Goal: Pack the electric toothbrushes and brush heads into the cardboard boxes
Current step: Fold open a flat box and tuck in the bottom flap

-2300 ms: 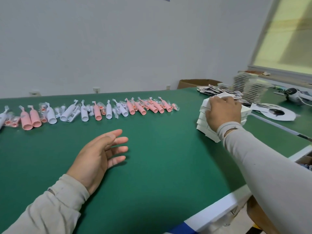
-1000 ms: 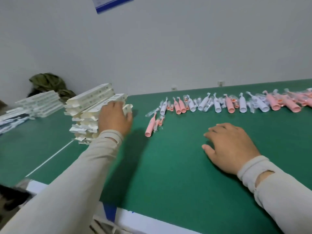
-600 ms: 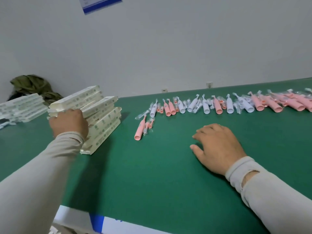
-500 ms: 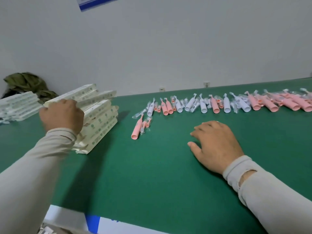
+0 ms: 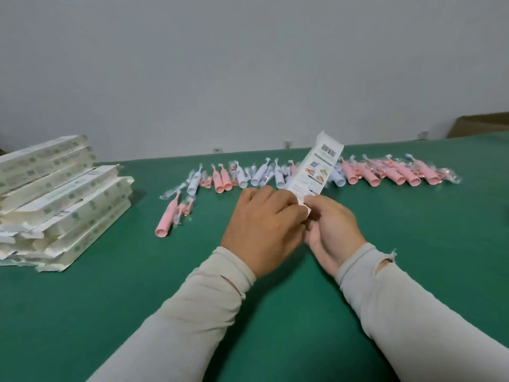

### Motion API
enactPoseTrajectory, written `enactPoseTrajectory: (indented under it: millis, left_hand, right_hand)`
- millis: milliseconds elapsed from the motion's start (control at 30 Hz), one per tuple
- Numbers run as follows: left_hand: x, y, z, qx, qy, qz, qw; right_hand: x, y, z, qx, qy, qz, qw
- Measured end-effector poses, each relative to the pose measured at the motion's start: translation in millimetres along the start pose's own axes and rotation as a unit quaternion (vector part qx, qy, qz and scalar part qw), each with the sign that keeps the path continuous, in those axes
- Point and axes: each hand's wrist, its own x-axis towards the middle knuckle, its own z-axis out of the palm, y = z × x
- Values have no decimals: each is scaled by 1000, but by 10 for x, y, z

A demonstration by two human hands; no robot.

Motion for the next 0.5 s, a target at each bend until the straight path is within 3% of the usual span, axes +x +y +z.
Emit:
enactPoseTrajectory:
  millis: [67, 100, 133, 167, 200, 267, 300, 333, 367, 500]
  left_hand:
    - [-28, 7, 37, -154, 44, -87, 983]
    - [-25, 7, 43, -235, 100, -185, 949]
    - [-7, -9, 54, -308, 154, -307, 887]
    - [21, -39, 68, -385, 177, -428, 798]
    - [46, -70, 76, -485, 151, -515, 690]
    - [-3, -132, 140, -676, 65, -558, 477]
    - [-39, -147, 160, -729, 42, -550, 405]
    - [-67, -161, 175, -758, 37, -539, 365]
    - [-83, -180, 186, -767, 49, -535, 351]
    - [-94, -299, 199, -725, 177, -571, 342]
  right_hand:
    - [33, -24, -25, -33, 16, -4, 999]
    - [43, -32, -23, -43, 10, 6, 999]
    - [48, -32, -21, -45, -3, 21, 999]
    - [48, -23, -20, -46, -24, 36, 998]
    - [35, -9, -13, -52, -56, 49, 996]
    - [-7, 52, 10, -100, -121, 61, 986]
    - [-32, 98, 28, -132, -139, 59, 980]
    - [-49, 148, 50, -163, -141, 54, 975]
    - [-63, 195, 70, -191, -127, 44, 972]
    - [-70, 276, 114, -361, -40, -57, 930]
